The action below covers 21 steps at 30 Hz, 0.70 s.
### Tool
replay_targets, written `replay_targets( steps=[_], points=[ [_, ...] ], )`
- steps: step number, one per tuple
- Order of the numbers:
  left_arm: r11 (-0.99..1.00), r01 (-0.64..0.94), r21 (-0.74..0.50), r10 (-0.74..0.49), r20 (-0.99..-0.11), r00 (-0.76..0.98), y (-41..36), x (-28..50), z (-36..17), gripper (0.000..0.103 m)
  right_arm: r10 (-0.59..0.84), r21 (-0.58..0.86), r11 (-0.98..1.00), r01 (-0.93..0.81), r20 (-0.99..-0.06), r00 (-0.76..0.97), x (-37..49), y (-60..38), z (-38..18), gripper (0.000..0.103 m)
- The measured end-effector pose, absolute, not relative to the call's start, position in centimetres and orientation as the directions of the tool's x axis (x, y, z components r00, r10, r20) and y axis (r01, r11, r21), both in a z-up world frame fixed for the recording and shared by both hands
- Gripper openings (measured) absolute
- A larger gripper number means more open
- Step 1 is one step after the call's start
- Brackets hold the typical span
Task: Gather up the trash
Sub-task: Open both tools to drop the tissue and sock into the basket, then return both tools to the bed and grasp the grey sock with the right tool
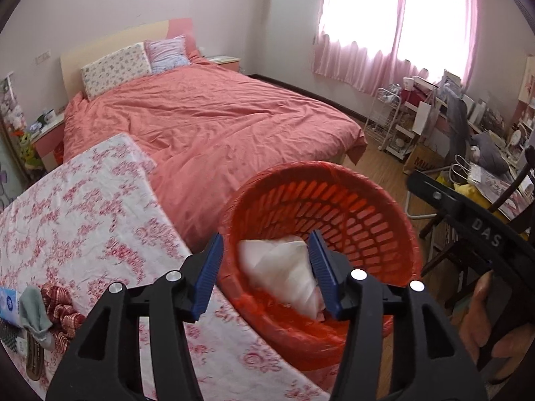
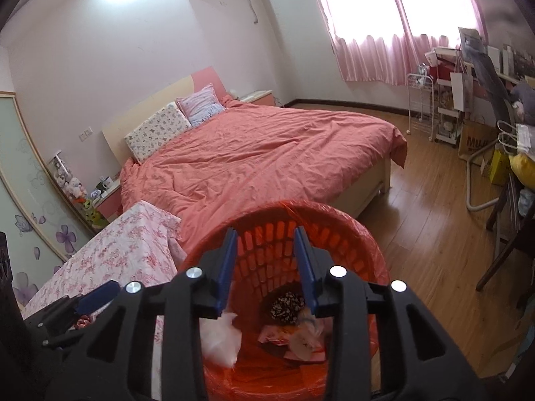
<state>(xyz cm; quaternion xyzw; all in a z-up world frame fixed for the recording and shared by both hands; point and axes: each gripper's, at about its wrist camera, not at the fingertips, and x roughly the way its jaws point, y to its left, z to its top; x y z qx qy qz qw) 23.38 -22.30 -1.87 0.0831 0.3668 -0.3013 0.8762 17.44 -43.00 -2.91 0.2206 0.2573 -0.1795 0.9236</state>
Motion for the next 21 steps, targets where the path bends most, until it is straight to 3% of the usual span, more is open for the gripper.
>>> replay_targets(
  steps=[7,9,13,17,21],
  points=[
    [0.860,0.510,0.019,-0.365,-0.675,0.641,-18.9,23.2,-1.7,0.055,-0.234,0.284,0.850,0.444,-0.552,0.800,16.8,-41.6,-2.3,0.042],
    [0.876,0.481,0.034,-0.341,-0.661,0.668,-17.4,23.5,-1.6,0.065,-0.236,0.271,0.858,0.437,-0.548,0.803,16.8,-40.7,-1.8,0.045],
    [0.904,0.424,0.053,-0.282,-0.673,0.684,-13.5,23.9,-1.6,0.070,-0.227,0.250,0.876,0.412,-0.541,0.810,16.8,-38.8,-1.2,0.050],
    [0.945,0.314,0.088,-0.183,-0.652,0.736,-8.8,23.9,-1.3,0.089,-0.189,0.235,0.900,0.367,-0.548,0.815,17.4,-36.1,-1.1,0.053],
    [0.970,0.219,0.101,-0.102,-0.653,0.751,-3.6,24.1,-1.4,0.095,-0.126,0.218,0.930,0.296,-0.568,0.813,18.8,-31.9,-1.5,0.053]
  ],
)
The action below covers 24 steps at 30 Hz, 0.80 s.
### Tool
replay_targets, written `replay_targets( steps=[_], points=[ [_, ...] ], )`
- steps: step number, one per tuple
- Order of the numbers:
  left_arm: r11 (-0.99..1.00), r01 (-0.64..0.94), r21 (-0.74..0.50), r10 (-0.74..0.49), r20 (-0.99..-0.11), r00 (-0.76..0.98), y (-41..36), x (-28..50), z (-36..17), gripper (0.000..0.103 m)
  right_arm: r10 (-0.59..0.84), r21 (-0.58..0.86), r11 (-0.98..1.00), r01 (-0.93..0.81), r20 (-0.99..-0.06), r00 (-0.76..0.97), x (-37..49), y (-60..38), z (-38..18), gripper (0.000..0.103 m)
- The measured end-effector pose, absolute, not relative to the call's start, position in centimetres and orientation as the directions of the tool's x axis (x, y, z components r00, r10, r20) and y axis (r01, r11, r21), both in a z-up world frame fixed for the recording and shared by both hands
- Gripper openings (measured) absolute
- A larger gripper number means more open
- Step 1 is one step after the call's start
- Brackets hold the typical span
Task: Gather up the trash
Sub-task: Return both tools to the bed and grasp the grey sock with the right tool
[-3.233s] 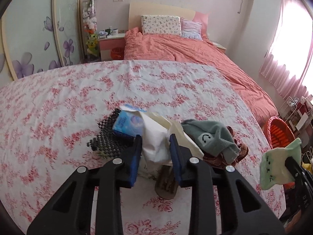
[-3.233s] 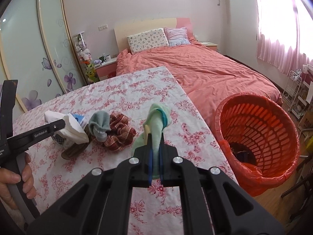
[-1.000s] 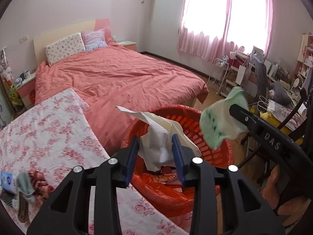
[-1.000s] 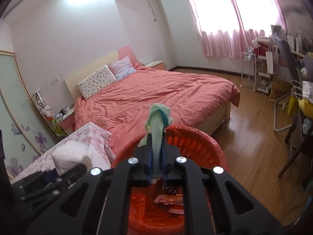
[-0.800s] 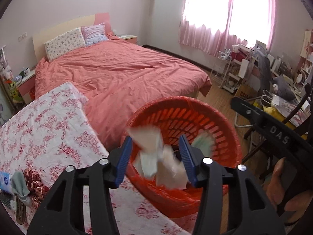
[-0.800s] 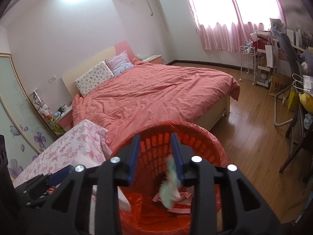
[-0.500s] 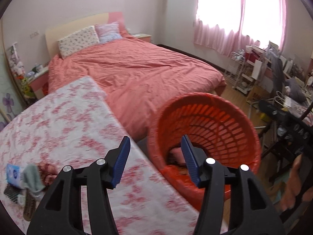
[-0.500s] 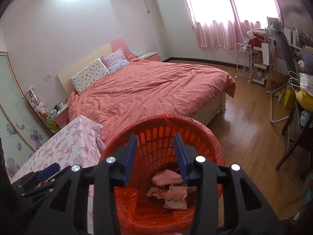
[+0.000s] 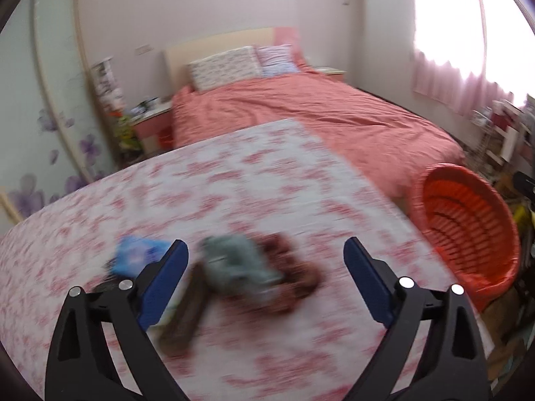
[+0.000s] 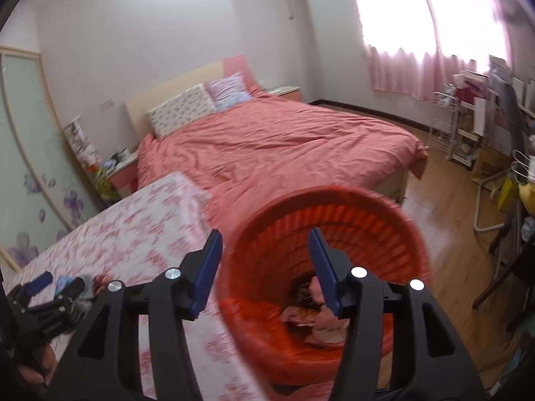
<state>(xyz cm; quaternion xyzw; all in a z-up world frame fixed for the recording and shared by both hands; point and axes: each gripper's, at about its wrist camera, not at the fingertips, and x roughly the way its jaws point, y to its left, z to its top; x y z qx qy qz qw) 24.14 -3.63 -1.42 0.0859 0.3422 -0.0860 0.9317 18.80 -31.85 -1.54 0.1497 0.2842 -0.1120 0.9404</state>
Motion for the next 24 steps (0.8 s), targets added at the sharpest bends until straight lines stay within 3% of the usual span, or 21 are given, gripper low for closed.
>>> replay_targets(
  steps=[10,17,24],
  points=[
    [0.995,-0.027,0.097,0.084,-0.654,0.751,10.4,23.9,-2.3,0.096,0.077,0.204,0.976,0.071,-0.637,0.767,23.1,-18.9,-4.1,0.053],
    [0.997,-0.056,0.048,0.074,-0.661,0.747,14.4,23.0,-3.1,0.096,0.161,0.186,0.981,-0.049,-0.653,0.740,25.0,-11.3,-4.8,0.053],
    [0.999,-0.046,0.012,0.042,-0.670,0.741,15.9,22.6,-4.0,0.095,0.179,0.157,0.983,-0.098,-0.671,0.720,27.3,-7.2,-5.3,0.042]
  ],
)
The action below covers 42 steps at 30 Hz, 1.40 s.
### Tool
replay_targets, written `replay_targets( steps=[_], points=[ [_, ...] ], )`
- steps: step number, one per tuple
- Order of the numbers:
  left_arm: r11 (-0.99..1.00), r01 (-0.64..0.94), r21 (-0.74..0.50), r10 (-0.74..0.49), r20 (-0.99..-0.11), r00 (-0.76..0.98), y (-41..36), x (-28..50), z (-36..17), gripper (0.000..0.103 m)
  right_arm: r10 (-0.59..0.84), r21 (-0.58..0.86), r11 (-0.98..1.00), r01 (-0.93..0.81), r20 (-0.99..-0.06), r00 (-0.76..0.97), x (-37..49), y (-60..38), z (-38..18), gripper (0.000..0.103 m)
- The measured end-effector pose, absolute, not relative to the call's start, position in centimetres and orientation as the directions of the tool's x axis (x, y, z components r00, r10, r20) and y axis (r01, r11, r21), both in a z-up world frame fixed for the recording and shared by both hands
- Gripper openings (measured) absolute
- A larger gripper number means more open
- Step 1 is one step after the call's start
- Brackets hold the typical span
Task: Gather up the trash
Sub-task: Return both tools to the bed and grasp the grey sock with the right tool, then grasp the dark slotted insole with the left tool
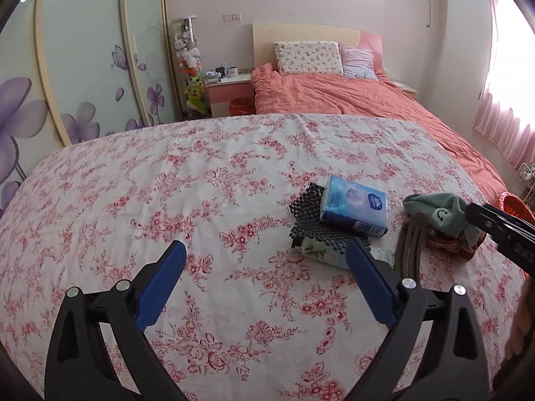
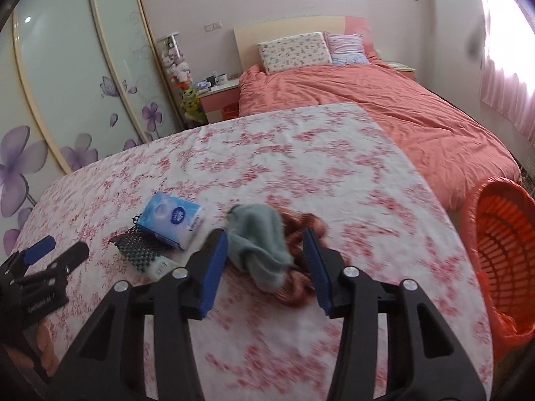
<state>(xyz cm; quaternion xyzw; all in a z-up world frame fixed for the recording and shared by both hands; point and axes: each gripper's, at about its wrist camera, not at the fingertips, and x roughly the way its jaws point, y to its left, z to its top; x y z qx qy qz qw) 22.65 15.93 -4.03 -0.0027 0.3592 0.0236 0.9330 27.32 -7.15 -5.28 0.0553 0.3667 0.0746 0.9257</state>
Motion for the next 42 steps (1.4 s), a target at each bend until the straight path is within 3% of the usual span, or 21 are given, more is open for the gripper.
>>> replay_targets(
  steps=[2,6,17,19,24,31,36,42],
  points=[
    [0.999,-0.038,0.009,0.034,-0.676,0.736,16.0,22.6,-4.4,0.095,0.170,0.144,0.985,-0.097,-0.687,0.706,28.2,-6.5,-5.8,0.036],
    [1.000,-0.021,-0.005,0.012,-0.683,0.730,15.9,22.5,-4.8,0.092,0.159,0.120,0.987,-0.105,-0.713,0.682,28.9,-5.8,-6.7,0.009],
    [0.991,0.122,-0.047,-0.122,-0.668,0.734,10.0,22.3,-4.0,0.088,0.140,0.187,0.982,-0.034,-0.589,0.796,25.9,-10.7,-3.3,0.008],
    [0.986,0.165,-0.036,-0.146,-0.674,0.724,8.0,22.6,-4.3,0.084,0.134,0.199,0.980,-0.020,-0.580,0.804,25.5,-11.9,-2.8,0.008],
    [0.974,0.225,-0.041,-0.185,-0.717,0.672,4.7,23.7,-5.7,0.069,0.118,0.215,0.977,0.014,-0.589,0.799,24.9,-14.1,-3.0,0.008],
    [0.975,0.220,0.015,-0.134,-0.755,0.642,2.4,25.7,-7.6,0.065,0.117,0.231,0.972,0.035,-0.613,0.782,24.6,-15.4,-4.4,0.008],
    [0.968,0.252,-0.002,-0.161,-0.773,0.614,2.0,26.1,-8.2,0.047,0.118,0.241,0.970,0.043,-0.617,0.778,24.8,-15.9,-4.9,0.008],
    [0.968,0.250,-0.015,-0.172,-0.764,0.622,1.9,25.9,-8.4,0.048,0.117,0.252,0.966,0.058,-0.627,0.770,25.0,-16.3,-5.7,0.008]
  ],
)
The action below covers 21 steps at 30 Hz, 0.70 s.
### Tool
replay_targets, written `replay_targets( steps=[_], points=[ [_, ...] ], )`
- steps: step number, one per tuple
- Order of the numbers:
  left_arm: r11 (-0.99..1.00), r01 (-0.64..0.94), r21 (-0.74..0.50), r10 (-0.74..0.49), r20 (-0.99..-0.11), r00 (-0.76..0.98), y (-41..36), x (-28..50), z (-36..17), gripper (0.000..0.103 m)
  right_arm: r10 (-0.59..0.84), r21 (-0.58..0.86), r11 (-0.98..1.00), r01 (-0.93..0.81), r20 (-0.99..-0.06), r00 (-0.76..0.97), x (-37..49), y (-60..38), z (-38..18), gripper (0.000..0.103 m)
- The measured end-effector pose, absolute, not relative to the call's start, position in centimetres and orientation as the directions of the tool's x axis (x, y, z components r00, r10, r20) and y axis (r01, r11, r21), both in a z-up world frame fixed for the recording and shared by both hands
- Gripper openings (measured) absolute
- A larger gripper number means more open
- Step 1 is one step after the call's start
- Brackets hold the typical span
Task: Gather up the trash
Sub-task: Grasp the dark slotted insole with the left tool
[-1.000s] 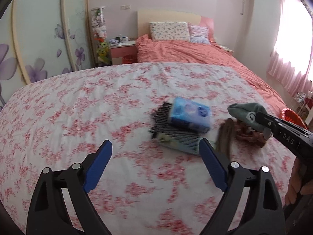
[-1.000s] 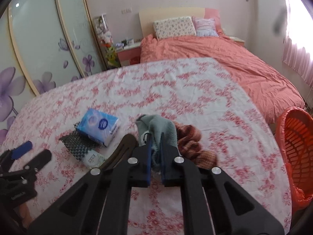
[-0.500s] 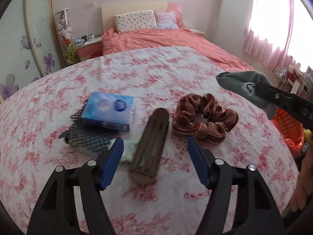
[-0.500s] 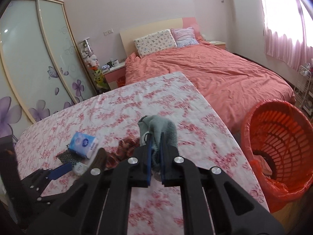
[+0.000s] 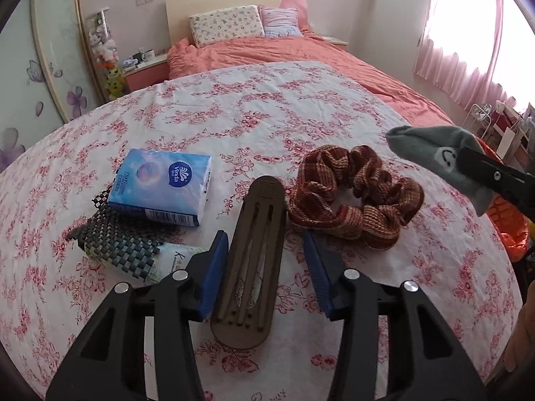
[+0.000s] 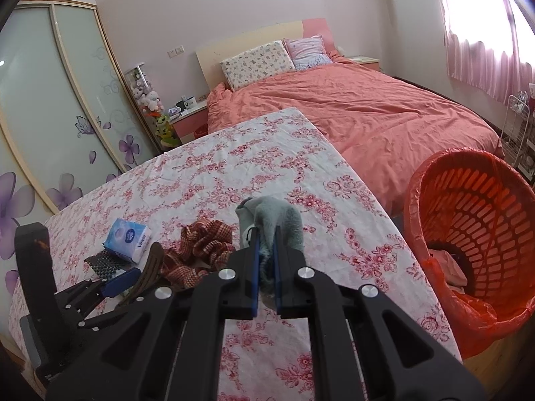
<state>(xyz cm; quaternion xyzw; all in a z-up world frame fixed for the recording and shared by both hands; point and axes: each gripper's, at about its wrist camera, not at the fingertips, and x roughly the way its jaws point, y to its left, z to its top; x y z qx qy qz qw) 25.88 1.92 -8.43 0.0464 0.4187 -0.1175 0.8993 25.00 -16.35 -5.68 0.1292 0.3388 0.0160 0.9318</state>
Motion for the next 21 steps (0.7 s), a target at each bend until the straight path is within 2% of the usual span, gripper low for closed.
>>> replay_targets(
  steps=[8,16,21],
  points=[
    [0.968,0.245,-0.051,-0.197,-0.761,0.618,2.2,26.4,-8.4,0.048,0.088,0.246,0.965,0.094,-0.637,0.766,26.1,-16.9,-6.9,0.008],
    [0.969,0.244,-0.041,-0.188,-0.763,0.618,2.1,26.4,-8.4,0.048,0.049,0.181,0.976,0.117,-0.714,0.699,27.5,-16.7,-9.1,0.008],
    [0.970,0.243,-0.030,-0.179,-0.764,0.620,2.0,26.3,-8.5,0.048,0.076,0.206,0.972,0.112,-0.729,0.680,27.8,-16.9,-9.7,0.012]
  ],
)
